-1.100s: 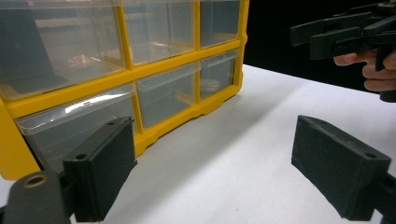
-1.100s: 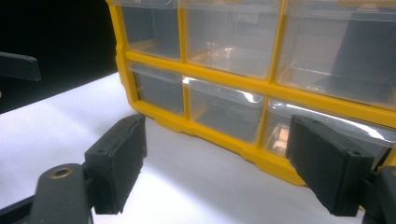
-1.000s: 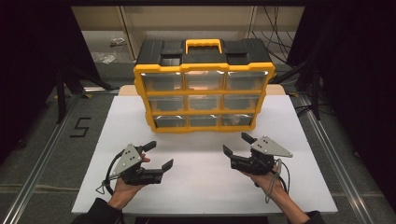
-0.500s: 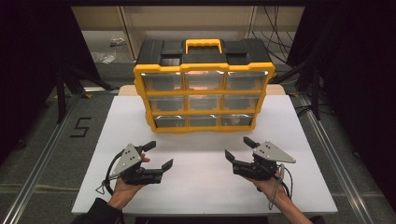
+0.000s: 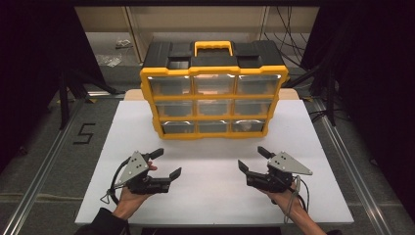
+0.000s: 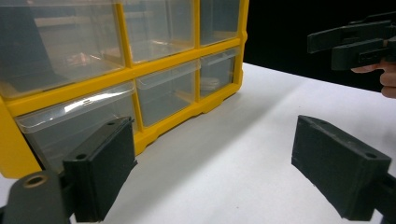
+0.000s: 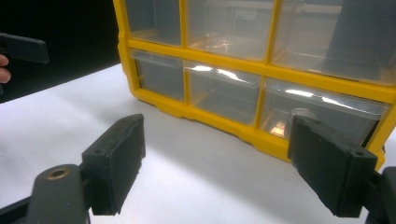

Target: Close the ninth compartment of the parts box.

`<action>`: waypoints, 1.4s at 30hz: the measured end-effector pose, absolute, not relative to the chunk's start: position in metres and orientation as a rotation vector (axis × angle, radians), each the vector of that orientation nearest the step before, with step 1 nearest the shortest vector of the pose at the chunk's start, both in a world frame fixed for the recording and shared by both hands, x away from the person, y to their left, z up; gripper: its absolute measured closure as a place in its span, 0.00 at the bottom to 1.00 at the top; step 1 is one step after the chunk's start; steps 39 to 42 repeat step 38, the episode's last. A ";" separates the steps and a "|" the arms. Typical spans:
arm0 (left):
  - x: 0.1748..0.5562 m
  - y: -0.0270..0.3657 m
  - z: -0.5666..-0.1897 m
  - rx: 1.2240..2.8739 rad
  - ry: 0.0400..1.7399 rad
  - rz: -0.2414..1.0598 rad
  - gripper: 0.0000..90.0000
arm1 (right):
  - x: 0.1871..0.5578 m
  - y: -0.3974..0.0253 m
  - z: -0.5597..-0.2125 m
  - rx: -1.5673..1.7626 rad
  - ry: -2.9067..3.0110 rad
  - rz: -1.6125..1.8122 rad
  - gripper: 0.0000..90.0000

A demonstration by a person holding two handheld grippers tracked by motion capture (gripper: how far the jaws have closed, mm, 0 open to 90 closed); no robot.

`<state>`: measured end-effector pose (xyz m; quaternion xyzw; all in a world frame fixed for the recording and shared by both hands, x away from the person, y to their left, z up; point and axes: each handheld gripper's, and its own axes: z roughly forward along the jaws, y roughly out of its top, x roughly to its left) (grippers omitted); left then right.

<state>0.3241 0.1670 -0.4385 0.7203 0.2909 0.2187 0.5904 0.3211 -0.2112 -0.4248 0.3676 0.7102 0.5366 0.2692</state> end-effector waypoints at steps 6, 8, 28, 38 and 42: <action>0.324 0.166 -0.439 1.677 0.672 0.510 0.14 | 0.317 -0.213 -0.425 0.991 1.908 1.446 0.22; 0.324 0.166 -0.439 1.678 0.672 0.510 0.14 | 0.315 -0.214 -0.425 0.988 1.909 1.446 0.22; 0.324 0.166 -0.439 1.678 0.670 0.514 0.14 | 0.315 -0.214 -0.425 0.975 1.910 1.444 0.22; 0.325 0.166 -0.439 1.678 0.670 0.514 0.14 | 0.315 -0.214 -0.425 0.970 1.908 1.438 0.21; 0.325 0.166 -0.439 1.678 0.670 0.514 0.14 | 0.315 -0.214 -0.425 0.970 1.908 1.438 0.21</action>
